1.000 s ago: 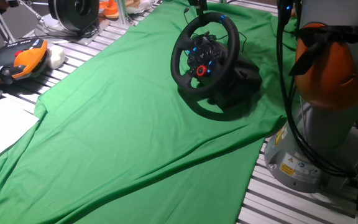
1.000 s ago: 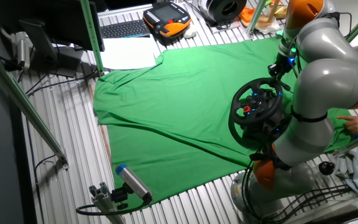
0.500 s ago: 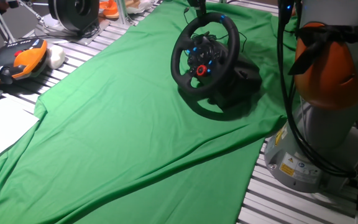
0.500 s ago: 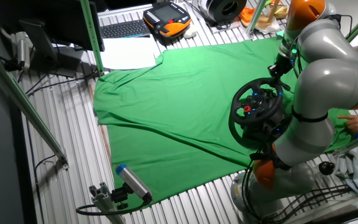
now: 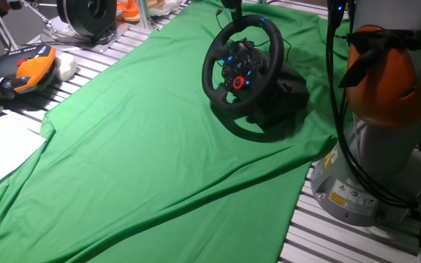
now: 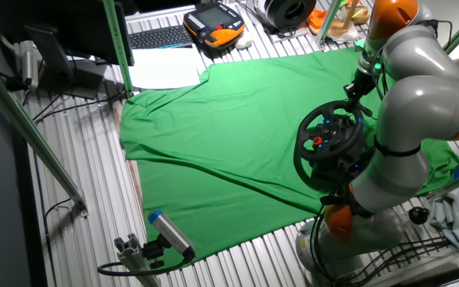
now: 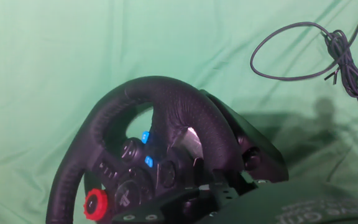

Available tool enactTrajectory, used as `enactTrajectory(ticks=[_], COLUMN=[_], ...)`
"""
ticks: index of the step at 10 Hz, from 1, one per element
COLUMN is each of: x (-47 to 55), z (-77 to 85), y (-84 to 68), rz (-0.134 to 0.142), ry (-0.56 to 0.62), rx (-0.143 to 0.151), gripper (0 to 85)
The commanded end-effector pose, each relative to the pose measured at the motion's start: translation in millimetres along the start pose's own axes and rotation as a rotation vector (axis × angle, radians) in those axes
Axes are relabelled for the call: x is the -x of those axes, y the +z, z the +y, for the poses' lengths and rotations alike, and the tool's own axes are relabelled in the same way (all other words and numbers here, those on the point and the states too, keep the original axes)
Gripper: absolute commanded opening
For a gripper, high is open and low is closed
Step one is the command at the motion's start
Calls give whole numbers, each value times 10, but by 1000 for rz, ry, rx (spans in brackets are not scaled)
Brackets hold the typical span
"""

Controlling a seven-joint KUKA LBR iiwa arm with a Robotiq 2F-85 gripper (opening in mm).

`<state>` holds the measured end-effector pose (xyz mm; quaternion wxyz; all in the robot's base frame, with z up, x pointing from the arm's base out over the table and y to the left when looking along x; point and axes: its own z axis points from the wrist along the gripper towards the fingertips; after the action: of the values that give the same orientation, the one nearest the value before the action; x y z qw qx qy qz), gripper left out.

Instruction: Rotate the steering wheel 90 degrees clockwise

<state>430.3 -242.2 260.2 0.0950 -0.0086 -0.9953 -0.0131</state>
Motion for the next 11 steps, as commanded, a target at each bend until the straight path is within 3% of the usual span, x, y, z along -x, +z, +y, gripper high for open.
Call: enactTrajectory(ticks=[1, 6, 10, 11], x=[0, -97, -167, -182], z=[-2, -5, 51, 58], y=[-16, -125, -55, -73], rz=[1, 25, 11, 20], ry=[-2, 4, 18, 20], rx=[-1, -17, -18, -36], gripper=[0, 0, 0, 0])
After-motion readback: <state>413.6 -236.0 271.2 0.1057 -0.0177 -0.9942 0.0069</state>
